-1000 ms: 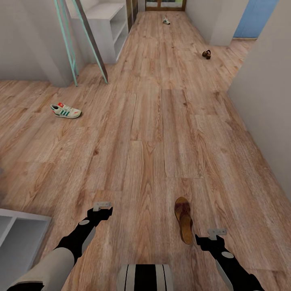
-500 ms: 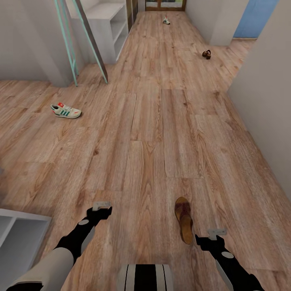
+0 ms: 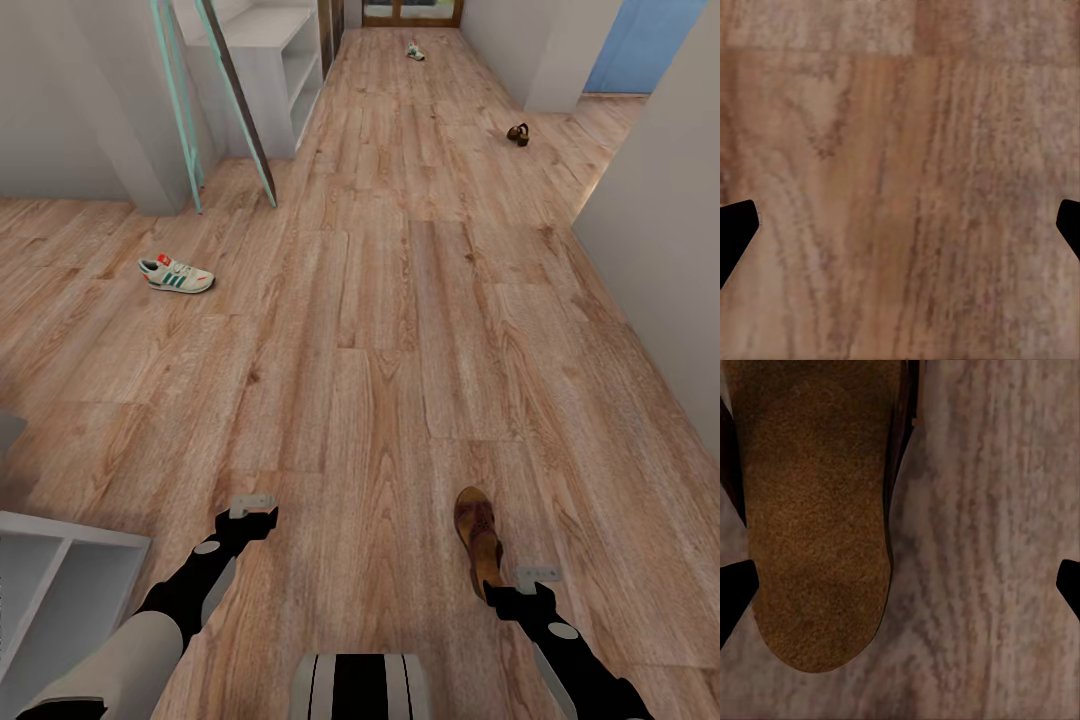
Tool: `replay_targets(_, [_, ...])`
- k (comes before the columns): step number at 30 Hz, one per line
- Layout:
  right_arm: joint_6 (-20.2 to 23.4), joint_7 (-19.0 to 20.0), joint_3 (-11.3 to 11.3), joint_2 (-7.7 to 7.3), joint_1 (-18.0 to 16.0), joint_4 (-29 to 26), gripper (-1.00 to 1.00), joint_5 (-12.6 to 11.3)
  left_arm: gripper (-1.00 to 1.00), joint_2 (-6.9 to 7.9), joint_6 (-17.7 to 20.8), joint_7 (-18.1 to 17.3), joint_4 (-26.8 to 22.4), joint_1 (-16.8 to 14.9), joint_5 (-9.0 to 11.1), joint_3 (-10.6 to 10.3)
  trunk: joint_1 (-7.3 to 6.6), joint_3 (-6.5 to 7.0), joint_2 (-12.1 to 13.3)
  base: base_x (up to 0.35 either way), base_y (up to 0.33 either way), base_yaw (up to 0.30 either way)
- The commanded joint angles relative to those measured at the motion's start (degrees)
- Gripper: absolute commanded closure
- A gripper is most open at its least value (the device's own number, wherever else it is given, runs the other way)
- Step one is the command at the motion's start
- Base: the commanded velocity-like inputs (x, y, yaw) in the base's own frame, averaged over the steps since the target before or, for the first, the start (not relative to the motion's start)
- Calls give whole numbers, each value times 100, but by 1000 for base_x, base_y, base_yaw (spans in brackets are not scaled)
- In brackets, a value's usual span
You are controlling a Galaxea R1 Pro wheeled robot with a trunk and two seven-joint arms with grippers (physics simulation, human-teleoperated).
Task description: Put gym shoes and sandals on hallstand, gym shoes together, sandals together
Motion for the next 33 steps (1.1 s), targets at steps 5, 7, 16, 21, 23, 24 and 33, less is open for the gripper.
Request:
replay_targets(5, [2,3,5,0,-1,3,-100,2,-100,-15,-19,-10,-1,4,-5,11,-1,-3,-1,0,26,0])
replay_targets(7, [-2,5,13,-1,-1,17,-100,8,-100,-17,-23,-10,-2,4,-4,11,-1,-3,-1,0,9,0])
replay_targets(16, [-31,19,41,5,-2,78,-100,19,-100,-121,49,-15,-95,-129,-3,4,-1,-3,-1,0,3,0])
replay_targets(21, [-39,5,44,63,-7,83,-100,11,-100,-200,205,-2,-164,-555,-5,9,-1,-3,-1,0,0,0])
replay_targets(23, [-39,0,43,100,-8,79,-100,12,-100,-207,391,-2,-167,-632,-3,10,-1,-3,-1,0,0,0])
replay_targets(24, [-39,0,40,117,-8,63,-100,13,-100,-204,499,-2,-179,-660,-7,10,-1,-3,-1,0,0,0])
replay_targets(33, [-40,33,27,140,-9,6,-100,6,-100,-175,719,-1,-263,-655,-55,-10,-1,-3,-1,0,0,0])
